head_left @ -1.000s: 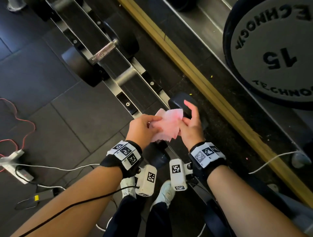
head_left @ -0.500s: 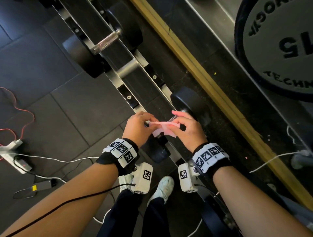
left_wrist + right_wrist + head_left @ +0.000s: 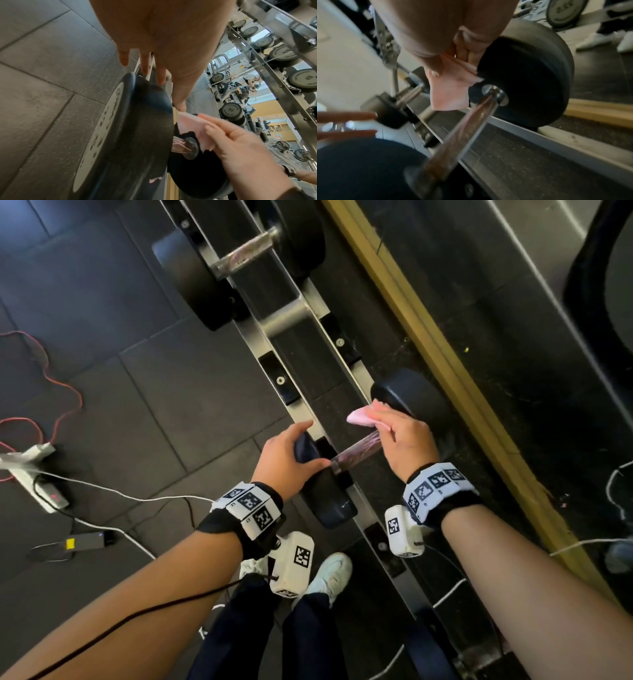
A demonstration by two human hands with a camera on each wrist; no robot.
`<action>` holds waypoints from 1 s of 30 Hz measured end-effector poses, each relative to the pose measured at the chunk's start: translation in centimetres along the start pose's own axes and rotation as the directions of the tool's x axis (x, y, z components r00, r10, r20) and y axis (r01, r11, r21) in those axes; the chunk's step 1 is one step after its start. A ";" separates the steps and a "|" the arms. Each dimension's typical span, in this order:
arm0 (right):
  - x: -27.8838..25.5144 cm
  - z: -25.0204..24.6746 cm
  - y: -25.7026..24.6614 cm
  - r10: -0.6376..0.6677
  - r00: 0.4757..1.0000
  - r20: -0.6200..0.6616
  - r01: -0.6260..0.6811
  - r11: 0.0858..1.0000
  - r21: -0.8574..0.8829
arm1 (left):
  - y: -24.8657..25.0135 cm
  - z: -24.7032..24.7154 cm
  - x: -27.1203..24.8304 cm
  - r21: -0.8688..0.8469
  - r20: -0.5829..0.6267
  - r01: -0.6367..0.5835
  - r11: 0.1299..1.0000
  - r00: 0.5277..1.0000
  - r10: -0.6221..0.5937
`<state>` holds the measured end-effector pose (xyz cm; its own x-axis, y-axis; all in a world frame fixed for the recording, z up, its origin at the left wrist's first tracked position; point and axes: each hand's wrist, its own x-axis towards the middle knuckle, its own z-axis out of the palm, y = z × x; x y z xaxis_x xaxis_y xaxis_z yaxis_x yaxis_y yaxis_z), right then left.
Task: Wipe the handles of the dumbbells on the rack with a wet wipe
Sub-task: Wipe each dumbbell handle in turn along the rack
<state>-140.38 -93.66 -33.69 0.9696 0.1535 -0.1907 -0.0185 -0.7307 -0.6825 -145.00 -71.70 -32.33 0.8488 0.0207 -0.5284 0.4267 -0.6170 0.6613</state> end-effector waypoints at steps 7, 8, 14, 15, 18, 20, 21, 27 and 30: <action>-1.4 3.5 3.2 -0.135 0.948 0.288 0.222 0.928 -0.298 | -1.6 1.1 0.0 -0.027 -0.007 -0.010 1.000 1.000 0.010; -1.2 3.6 3.4 -0.134 0.944 0.302 0.231 0.921 -0.314 | -1.7 1.1 0.1 -0.031 -0.004 -0.007 0.999 1.000 0.007; -1.9 3.8 2.8 -0.159 0.911 0.380 0.326 0.841 -0.432 | -1.9 0.8 0.8 -0.082 0.026 0.040 0.996 0.999 -0.038; -2.7 4.3 2.2 -0.177 0.915 0.362 0.330 0.844 -0.423 | -1.8 0.7 0.9 -0.082 0.033 0.047 0.996 0.998 -0.045; -3.8 5.1 0.8 -0.139 0.875 0.464 0.358 0.831 -0.426 | -1.5 0.6 1.1 -0.038 0.051 0.046 0.998 0.998 -0.044; -3.0 4.3 0.7 -0.171 0.850 0.498 0.416 0.798 -0.435 | -1.6 0.6 1.2 -0.026 0.059 0.054 0.998 0.997 -0.053; -2.5 3.7 0.9 -0.161 0.861 0.483 0.406 0.789 -0.461 | -1.6 0.6 1.2 -0.031 0.061 0.064 0.997 0.996 -0.062; -2.1 3.3 0.7 0.003 0.941 0.340 0.215 0.770 -0.601 | -1.8 0.6 1.4 -0.051 0.076 0.092 0.994 0.993 -0.088; -3.8 5.0 -0.5 -0.135 0.904 0.405 0.300 0.877 -0.376 | -1.8 0.6 1.5 -0.044 0.074 0.100 0.994 0.993 -0.096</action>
<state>-145.23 -90.53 -36.13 0.7804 0.5072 -0.3657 0.3660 -0.8447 -0.3906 -144.69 -71.05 -34.68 0.7784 0.0221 -0.6274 0.5224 -0.5770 0.6278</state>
